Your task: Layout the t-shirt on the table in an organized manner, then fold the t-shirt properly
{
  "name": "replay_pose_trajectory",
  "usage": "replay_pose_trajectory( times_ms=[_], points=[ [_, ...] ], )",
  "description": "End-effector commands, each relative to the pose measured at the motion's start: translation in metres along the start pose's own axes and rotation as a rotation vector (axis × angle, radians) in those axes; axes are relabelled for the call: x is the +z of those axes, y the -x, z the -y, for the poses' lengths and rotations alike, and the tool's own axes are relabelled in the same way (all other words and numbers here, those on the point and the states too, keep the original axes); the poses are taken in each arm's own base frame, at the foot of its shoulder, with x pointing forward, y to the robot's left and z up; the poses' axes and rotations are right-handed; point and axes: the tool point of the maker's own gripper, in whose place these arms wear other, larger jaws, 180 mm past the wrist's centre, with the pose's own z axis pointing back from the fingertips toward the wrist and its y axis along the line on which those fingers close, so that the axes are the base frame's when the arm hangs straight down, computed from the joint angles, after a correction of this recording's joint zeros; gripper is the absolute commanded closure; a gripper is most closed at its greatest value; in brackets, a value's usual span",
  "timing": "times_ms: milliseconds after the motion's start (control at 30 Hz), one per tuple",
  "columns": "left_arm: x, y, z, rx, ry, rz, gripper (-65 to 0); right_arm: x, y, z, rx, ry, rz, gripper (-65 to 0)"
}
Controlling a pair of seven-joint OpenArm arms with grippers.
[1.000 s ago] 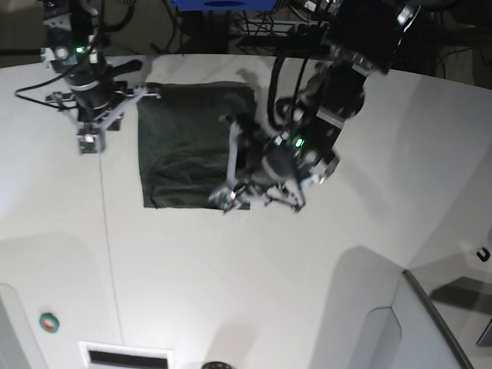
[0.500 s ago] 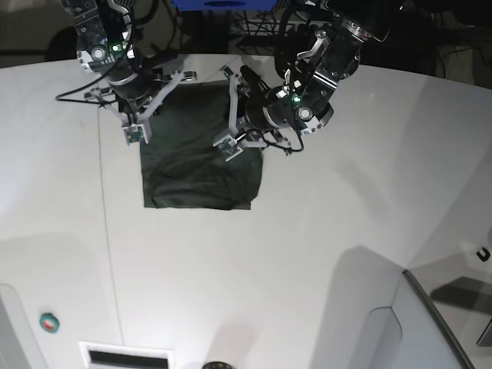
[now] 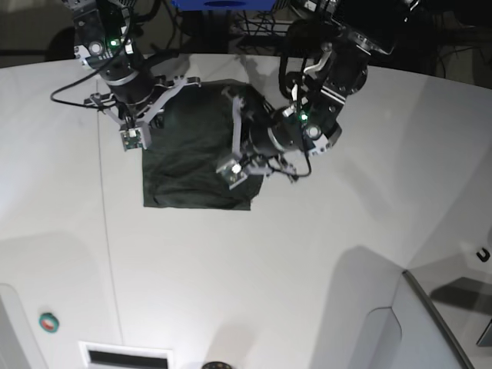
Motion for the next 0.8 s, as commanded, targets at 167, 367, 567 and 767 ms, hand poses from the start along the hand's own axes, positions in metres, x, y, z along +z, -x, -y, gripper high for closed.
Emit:
replay_pose_trajectory(
  times_ms=[167,367,567,767],
  points=[
    [0.045,-0.042,-0.013,-0.030,-0.078,0.170,0.0,0.018,-0.009,0.028,-0.025,0.070,0.051,-0.3],
    [0.092,0.016,-0.056,0.124,-0.251,0.178,0.0,0.040,-0.008,0.091,0.023,0.197,0.088,-0.2],
    [0.122,0.084,-0.040,0.116,-0.256,0.197,0.0,0.065,-0.002,0.128,0.190,0.205,0.133,-0.2],
    [0.145,0.161,-0.006,0.123,-0.270,0.076,0.0,0.083,0.029,0.152,0.301,0.106,0.077,-0.2]
  ],
)
